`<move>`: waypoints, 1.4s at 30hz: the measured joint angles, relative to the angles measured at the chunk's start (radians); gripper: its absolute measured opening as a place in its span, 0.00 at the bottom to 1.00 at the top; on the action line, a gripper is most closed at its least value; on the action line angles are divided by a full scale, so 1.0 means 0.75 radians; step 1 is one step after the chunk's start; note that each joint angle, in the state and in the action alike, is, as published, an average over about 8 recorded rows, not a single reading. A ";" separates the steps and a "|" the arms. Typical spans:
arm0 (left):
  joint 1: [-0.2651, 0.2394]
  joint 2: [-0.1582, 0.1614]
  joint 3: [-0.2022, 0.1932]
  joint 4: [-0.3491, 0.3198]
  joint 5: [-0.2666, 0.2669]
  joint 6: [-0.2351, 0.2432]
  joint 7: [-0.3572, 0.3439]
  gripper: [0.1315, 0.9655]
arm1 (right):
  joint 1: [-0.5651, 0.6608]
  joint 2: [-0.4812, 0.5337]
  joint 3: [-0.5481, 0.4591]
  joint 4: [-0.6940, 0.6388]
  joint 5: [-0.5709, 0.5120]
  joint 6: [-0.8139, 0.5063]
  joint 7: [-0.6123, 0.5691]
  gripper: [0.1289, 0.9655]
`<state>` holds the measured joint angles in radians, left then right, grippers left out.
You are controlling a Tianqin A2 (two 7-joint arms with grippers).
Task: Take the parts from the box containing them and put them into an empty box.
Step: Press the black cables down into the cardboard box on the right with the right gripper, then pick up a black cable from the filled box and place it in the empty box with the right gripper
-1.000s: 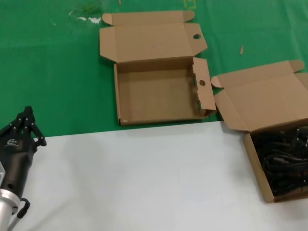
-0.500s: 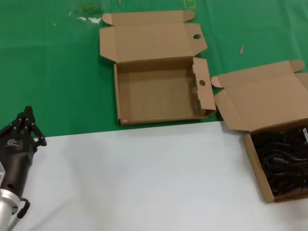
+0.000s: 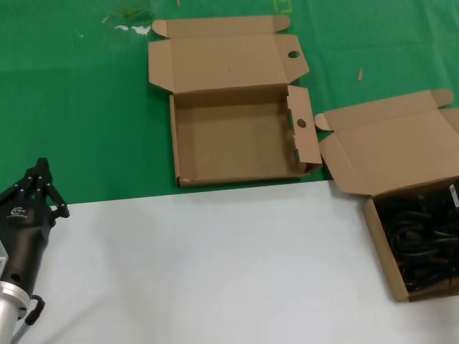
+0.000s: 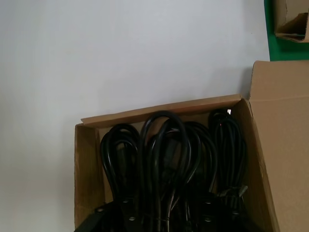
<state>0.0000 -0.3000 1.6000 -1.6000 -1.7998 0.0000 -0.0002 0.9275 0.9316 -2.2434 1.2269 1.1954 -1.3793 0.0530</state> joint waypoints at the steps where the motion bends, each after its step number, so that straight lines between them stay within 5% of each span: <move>1: 0.000 0.000 0.000 0.000 0.000 0.000 0.000 0.01 | -0.005 -0.003 0.008 -0.002 -0.001 0.000 -0.002 0.41; 14: 0.000 0.000 0.000 0.000 0.000 0.000 0.000 0.01 | 0.016 -0.034 0.091 0.044 -0.002 -0.064 0.039 0.12; 29: 0.000 0.000 0.000 0.000 0.000 0.000 0.000 0.01 | 0.258 -0.231 0.117 0.273 0.049 -0.194 0.225 0.06; 42: 0.000 0.000 0.000 0.000 0.000 0.000 0.000 0.01 | 0.384 -0.699 0.019 -0.179 -0.064 0.185 0.016 0.06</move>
<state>0.0000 -0.3000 1.6001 -1.6000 -1.7998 0.0000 -0.0002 1.2157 0.4077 -2.2290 1.0924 1.1478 -1.2404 0.0649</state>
